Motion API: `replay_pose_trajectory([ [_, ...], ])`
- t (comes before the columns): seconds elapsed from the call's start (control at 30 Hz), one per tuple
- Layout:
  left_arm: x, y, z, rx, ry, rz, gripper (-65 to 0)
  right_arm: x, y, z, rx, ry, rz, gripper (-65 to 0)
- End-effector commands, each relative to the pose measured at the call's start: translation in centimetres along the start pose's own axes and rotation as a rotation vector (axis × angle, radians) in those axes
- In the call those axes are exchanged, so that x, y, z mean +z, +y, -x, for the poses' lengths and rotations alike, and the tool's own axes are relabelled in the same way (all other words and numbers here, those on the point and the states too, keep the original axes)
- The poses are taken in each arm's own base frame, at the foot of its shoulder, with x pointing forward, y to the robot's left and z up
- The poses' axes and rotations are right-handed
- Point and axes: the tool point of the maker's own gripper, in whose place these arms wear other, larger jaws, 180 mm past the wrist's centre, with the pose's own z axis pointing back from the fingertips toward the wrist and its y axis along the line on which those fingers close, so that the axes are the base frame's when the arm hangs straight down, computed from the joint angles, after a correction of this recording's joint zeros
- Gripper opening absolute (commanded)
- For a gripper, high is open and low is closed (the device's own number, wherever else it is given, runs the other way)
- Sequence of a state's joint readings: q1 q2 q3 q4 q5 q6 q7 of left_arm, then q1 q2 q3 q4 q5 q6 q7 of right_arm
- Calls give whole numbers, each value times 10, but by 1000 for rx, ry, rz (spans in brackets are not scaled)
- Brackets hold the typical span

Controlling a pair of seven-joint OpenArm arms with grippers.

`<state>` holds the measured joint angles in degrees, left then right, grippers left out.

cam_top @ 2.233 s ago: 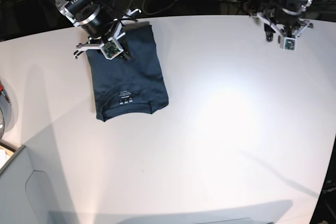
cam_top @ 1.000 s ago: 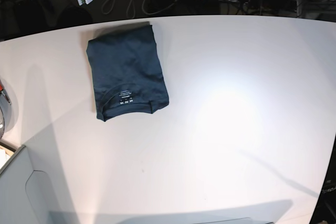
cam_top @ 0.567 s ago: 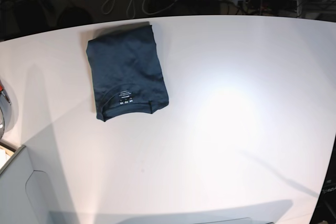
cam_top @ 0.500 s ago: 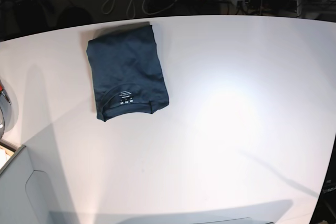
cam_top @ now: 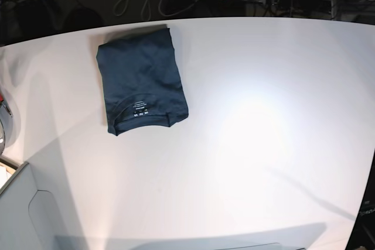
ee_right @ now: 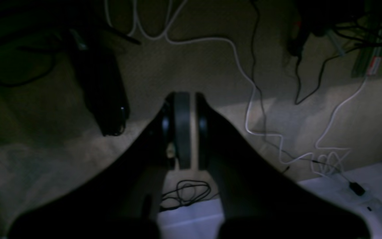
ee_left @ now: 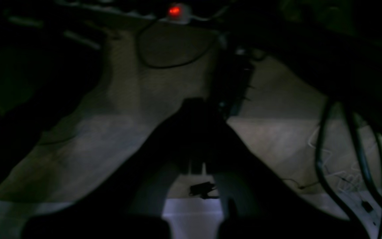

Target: Fold the T-shirt properly

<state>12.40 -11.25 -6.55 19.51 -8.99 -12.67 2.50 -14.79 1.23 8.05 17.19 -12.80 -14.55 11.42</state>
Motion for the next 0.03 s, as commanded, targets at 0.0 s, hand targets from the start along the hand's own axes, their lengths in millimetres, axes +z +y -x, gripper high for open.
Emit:
replay_pose_trajectory([
  [0.0,2,6,0,-1,-5,-8,-650,1,0,0,-3,-7,16,-649],
])
